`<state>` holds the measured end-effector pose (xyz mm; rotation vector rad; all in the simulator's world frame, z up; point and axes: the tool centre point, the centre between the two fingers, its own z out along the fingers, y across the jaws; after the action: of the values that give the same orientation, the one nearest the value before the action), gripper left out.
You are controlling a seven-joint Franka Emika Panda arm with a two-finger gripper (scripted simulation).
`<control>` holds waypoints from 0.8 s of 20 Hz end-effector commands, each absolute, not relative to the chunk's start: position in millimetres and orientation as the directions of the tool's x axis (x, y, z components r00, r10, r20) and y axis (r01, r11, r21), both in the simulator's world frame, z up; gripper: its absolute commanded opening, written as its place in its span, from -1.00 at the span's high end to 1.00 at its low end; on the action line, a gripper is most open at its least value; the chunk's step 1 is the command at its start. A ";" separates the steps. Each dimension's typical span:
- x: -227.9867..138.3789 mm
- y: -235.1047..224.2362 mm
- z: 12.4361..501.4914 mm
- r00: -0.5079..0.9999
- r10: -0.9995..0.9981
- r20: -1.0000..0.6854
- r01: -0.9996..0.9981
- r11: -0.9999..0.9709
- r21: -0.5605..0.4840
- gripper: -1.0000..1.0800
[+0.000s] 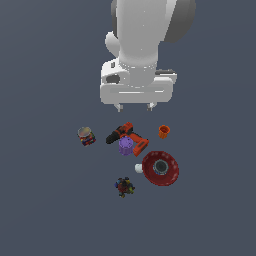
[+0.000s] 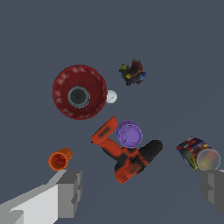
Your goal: Pick up a designated object from a clutter of objects.
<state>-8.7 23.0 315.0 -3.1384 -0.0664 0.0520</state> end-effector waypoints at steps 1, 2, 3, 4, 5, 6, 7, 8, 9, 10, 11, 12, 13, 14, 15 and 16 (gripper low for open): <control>-8.7 22.9 315.0 0.999 0.042 -0.033 0.042 -0.999 -0.003 -0.92; -8.5 22.7 315.1 0.999 0.041 -0.033 0.041 -0.999 -0.002 -0.92; -8.0 21.9 315.1 0.999 0.039 -0.033 0.039 -0.999 -0.001 -0.92; -7.0 20.6 315.3 0.999 0.036 -0.032 0.036 -0.999 0.001 -0.92; -5.8 18.8 315.4 0.999 0.030 -0.031 0.031 -1.000 0.005 -0.92; -4.1 16.4 315.7 0.999 0.024 -0.030 0.024 -1.000 0.009 -0.92; -2.6 14.1 316.0 0.999 0.018 -0.029 0.018 -1.000 0.013 -0.92; -1.4 12.4 316.2 1.000 0.013 -0.028 0.013 -1.000 0.016 -0.92; -0.6 11.1 316.5 1.000 0.010 -0.027 0.010 -1.000 0.018 -0.92; -0.1 10.4 316.6 1.000 0.008 -0.027 0.009 -1.000 0.019 -0.92; 0.0 10.2 316.7 1.000 0.008 -0.027 0.009 -1.000 0.019 -0.92; -0.3 10.6 316.7 1.000 0.009 -0.027 0.009 -1.000 0.019 -0.92; -0.4 10.9 316.4 1.000 0.009 -0.027 0.010 -1.000 0.018 -0.92; -0.4 11.0 315.9 1.000 0.008 -0.027 0.008 -1.000 0.018 -0.92; -0.3 10.9 315.0 1.000 0.005 -0.027 0.005 -1.000 0.018 -0.92; -0.1 10.8 313.8 1.000 0.001 -0.027 0.001 -1.000 0.018 -0.92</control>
<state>-0.2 10.9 315.2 -3.1594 -0.0079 0.0419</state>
